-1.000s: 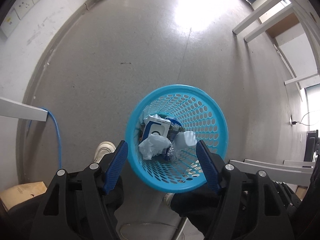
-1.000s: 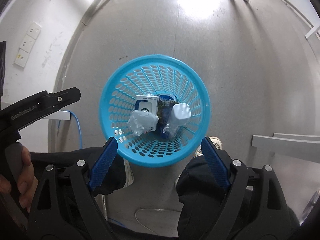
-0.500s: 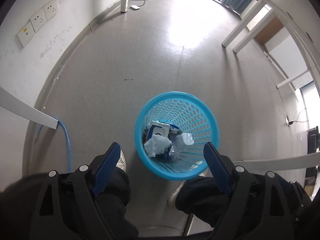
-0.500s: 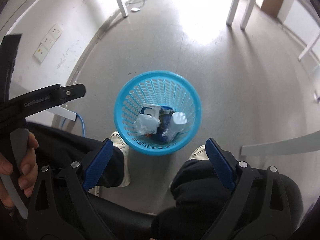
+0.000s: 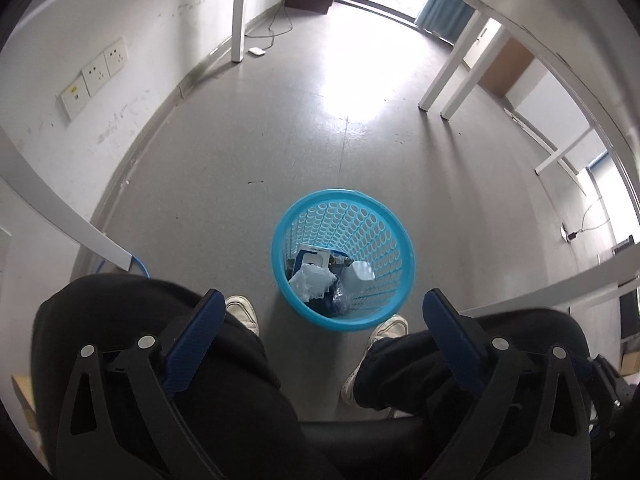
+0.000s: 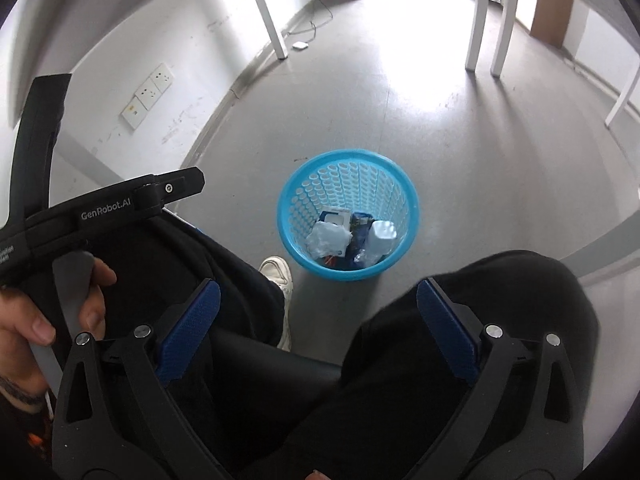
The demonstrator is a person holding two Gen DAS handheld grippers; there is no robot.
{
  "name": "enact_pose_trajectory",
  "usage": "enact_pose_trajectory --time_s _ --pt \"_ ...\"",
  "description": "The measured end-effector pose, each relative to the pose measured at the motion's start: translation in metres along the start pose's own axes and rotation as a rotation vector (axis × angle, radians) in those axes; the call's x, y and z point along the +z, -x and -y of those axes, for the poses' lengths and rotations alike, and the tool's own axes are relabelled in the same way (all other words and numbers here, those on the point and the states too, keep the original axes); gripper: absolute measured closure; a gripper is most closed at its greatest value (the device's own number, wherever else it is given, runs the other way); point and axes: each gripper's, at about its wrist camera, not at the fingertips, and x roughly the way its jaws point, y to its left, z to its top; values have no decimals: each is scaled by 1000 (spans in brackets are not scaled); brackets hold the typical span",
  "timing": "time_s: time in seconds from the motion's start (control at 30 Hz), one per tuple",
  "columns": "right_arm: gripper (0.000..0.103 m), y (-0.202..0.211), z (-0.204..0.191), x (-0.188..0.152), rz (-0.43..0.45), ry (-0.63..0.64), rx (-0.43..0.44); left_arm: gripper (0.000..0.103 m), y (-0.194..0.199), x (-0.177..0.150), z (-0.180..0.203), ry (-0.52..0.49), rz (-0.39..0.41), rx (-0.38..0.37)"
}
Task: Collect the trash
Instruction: 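Raise both open tools from the wastebasket toward the table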
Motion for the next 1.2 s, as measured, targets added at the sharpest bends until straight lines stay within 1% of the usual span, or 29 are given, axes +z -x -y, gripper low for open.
enact_pose_trajectory --time_s 0.23,0.33,0.43,0.53,0.57,0.63,0.77,0.9,1.0,1.1,1.2 --pt "9 51 2 -11 128 22 -23 6 58 -16 9 -75 114 -51" --pt "9 73 1 -9 193 27 -28 6 86 -22 14 -113 161 -78" --pt "9 97 -3 -1 275 51 -22 6 115 -22 21 -149 208 -111" --pt "9 129 -8 6 371 81 -28 6 143 -17 24 -172 277 -158" --pt "9 143 -5 8 424 68 -44 6 151 -14 24 -177 302 -167" --pt "9 163 1 11 497 38 -57 6 162 -6 25 -185 345 -168" --pt "9 185 13 31 569 25 -77 6 181 12 31 -196 407 -179" --pt "9 188 20 64 594 32 -96 6 192 39 39 -194 455 -211" --pt "9 188 25 92 603 31 -92 6 195 62 42 -172 481 -206" --pt "9 193 27 118 622 36 -101 6 197 85 44 -143 488 -207" --pt "9 194 31 142 635 40 -107 6 195 105 48 -138 492 -182"
